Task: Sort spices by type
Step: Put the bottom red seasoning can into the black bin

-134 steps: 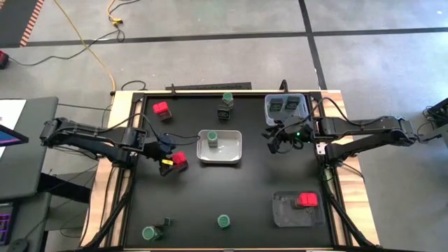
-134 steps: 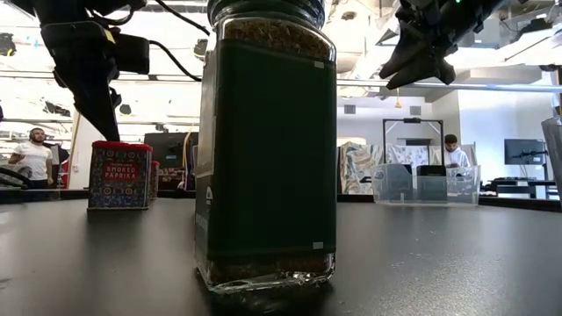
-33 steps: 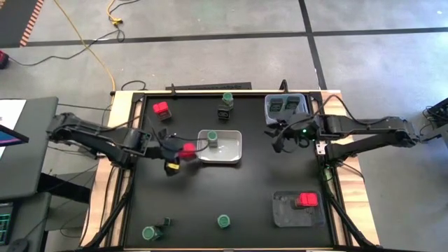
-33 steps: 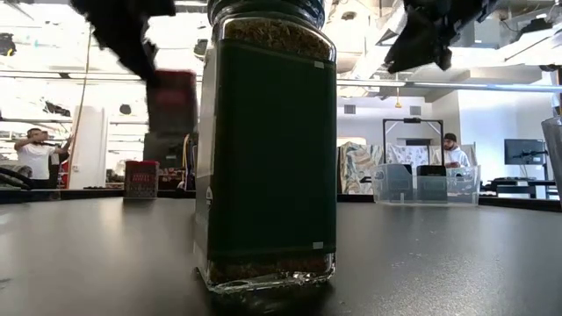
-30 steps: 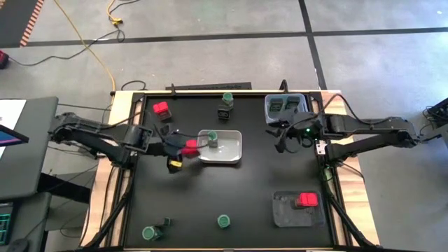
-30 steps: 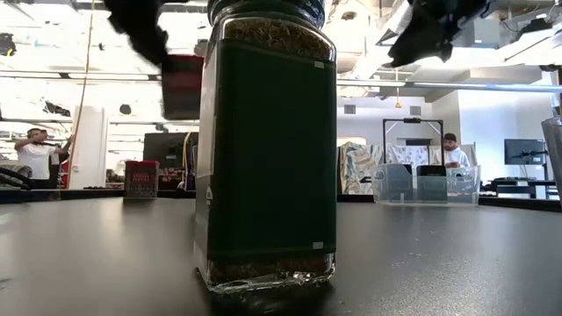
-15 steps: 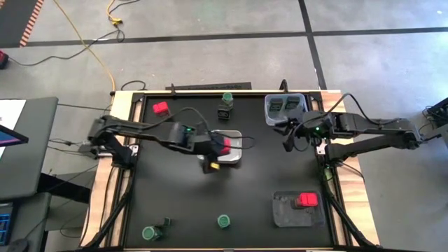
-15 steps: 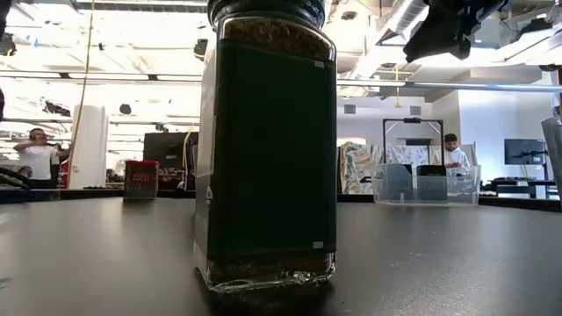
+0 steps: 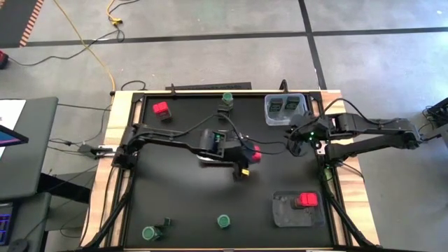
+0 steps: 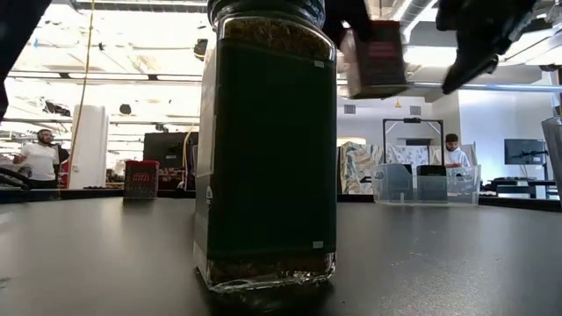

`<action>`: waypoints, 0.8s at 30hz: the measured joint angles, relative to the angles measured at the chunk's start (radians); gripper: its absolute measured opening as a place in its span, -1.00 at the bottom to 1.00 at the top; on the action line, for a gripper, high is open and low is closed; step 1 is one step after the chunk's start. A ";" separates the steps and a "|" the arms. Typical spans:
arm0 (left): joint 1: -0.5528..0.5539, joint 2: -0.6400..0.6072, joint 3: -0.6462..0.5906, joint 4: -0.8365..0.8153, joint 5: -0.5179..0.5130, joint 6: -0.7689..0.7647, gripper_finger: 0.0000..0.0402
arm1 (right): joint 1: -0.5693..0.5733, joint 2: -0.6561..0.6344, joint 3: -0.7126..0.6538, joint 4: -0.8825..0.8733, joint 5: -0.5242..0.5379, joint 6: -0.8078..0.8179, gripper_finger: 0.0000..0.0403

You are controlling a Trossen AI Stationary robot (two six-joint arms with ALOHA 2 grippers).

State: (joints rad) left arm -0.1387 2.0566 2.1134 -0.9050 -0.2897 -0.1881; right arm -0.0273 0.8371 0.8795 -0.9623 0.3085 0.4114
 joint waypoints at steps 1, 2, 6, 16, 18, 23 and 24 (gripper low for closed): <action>0.000 0.015 0.013 0.009 0.013 0.000 0.05 | 0.000 0.001 0.000 -0.030 -0.001 0.000 -0.39; 0.000 0.029 0.022 0.020 0.023 0.000 0.05 | 0.000 0.001 0.000 -0.056 -0.007 0.000 -0.39; 0.000 0.054 0.029 0.063 0.050 -0.001 0.05 | 0.004 -0.001 0.000 -0.080 -0.018 0.015 -0.38; 0.000 0.086 0.033 0.088 0.078 -0.019 0.05 | 0.049 -0.011 0.000 -0.037 -0.022 0.034 0.22; 0.002 0.090 0.033 0.074 0.079 -0.020 0.05 | 0.056 -0.007 0.000 -0.016 -0.022 0.034 0.37; 0.006 0.089 0.011 0.065 0.076 -0.028 0.06 | 0.067 0.004 0.000 0.010 -0.021 0.081 0.58; 0.006 0.089 0.010 0.052 0.076 -0.032 0.06 | 0.065 0.010 0.000 0.017 -0.021 0.085 0.60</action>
State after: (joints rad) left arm -0.1326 2.1460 2.1239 -0.8532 -0.2138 -0.2199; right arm 0.0381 0.8469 0.8791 -0.9455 0.2871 0.4964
